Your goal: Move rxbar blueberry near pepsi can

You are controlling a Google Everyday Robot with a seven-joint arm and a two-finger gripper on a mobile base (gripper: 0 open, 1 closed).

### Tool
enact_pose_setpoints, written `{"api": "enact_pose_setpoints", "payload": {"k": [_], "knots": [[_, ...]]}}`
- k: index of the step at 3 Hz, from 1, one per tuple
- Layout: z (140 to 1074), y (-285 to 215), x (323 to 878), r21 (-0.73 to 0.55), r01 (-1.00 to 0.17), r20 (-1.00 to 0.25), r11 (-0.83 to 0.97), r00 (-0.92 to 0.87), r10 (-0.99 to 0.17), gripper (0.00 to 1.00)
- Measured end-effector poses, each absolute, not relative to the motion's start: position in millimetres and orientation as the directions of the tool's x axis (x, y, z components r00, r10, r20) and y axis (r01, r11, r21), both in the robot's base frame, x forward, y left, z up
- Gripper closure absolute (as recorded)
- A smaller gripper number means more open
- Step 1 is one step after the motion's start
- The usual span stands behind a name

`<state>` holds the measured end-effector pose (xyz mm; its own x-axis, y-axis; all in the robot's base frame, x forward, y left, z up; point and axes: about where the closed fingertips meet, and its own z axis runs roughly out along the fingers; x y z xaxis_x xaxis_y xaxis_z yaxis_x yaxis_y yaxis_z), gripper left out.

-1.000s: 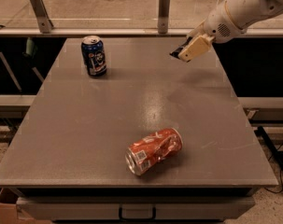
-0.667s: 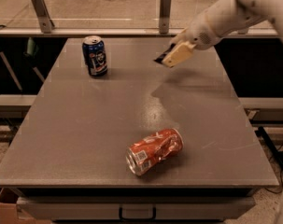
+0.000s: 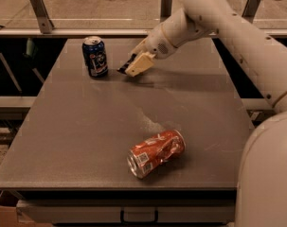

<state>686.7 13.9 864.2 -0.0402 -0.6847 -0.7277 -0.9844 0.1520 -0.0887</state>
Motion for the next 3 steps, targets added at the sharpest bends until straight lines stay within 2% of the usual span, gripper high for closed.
{"api": "enact_pose_setpoints", "payload": {"k": [1, 3], "knots": [[855.8, 46.9, 685.4, -0.062, -0.993, -0.741, 0.097, -0.019, -0.671, 0.83], [850.5, 81.1, 678.9, -0.042, -0.998, -0.751, 0.039, 0.006, -0.660, 0.36]]}}
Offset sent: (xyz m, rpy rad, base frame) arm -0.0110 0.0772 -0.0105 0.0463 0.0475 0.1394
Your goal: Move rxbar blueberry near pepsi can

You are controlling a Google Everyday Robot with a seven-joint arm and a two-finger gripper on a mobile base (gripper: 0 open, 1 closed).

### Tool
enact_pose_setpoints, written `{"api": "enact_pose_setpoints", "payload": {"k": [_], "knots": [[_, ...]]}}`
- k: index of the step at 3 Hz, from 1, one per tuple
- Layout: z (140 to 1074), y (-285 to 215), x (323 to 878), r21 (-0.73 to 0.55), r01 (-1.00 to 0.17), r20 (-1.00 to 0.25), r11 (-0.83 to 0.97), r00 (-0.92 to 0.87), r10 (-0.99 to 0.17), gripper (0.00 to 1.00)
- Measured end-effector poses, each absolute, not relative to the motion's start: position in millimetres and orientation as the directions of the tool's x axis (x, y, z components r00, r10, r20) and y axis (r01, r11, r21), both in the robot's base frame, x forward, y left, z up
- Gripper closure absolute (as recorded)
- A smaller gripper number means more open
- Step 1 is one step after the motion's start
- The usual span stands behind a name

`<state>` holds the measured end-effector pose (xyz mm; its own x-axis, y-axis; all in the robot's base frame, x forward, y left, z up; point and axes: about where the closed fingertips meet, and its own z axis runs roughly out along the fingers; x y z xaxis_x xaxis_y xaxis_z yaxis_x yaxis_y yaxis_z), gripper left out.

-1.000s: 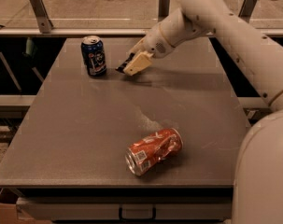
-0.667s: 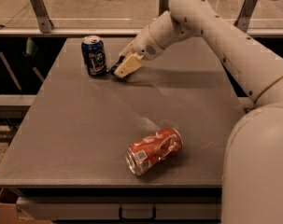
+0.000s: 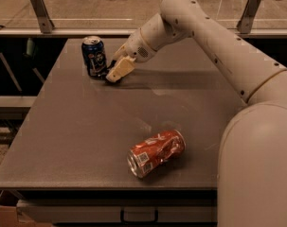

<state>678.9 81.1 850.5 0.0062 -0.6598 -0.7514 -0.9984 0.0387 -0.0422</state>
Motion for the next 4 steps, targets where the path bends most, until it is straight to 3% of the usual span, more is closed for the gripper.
{"api": "enact_pose_setpoints", "payload": {"k": [1, 2, 4], "knots": [[851.1, 84.9, 682.8, -0.049, -0.998, -0.753, 0.042, 0.009, -0.658, 0.14], [859.3, 80.6, 689.1, -0.072, -0.995, -0.755, 0.066, 0.012, -0.655, 0.00], [951.1, -15.6, 704.3, -0.231, -0.930, -0.812, 0.285, 0.023, -0.583, 0.00]]}}
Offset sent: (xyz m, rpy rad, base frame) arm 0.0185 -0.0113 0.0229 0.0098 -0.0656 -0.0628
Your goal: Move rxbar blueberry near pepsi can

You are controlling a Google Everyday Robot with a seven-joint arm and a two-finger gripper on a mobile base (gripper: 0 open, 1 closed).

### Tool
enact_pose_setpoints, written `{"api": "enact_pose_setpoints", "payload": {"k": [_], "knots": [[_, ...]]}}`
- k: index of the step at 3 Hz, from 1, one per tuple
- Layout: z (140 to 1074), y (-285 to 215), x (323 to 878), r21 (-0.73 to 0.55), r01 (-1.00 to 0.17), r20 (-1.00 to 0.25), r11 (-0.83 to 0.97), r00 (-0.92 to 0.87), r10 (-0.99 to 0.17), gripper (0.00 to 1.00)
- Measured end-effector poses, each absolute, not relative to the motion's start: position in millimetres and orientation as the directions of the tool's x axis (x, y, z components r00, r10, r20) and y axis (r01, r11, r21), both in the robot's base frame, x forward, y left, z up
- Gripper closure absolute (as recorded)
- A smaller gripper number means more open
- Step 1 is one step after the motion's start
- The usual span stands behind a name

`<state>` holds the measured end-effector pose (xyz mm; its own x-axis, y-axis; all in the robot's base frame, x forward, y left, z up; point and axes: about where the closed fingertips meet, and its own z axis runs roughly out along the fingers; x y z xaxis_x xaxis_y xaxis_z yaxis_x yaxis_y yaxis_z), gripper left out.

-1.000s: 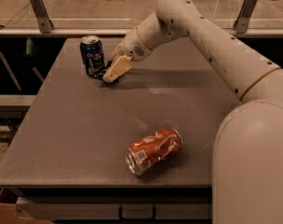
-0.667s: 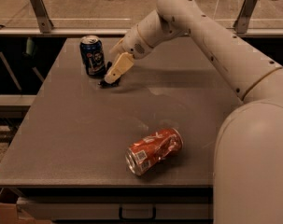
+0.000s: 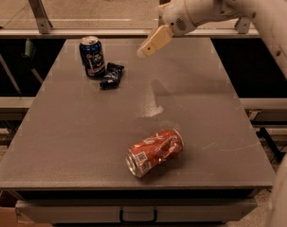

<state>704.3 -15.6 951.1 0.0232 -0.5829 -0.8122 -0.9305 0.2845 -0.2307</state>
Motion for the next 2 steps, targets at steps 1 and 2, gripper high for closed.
{"api": "enact_pose_setpoints", "payload": {"k": [1, 2], "knots": [[1011.6, -89.9, 693.4, -0.324, -0.851, -0.842, 0.413, 0.059, -0.537, 0.00], [1011.3, -104.2, 691.8, -0.324, -0.841, -0.843, 0.433, 0.048, -0.536, 0.00]]}}
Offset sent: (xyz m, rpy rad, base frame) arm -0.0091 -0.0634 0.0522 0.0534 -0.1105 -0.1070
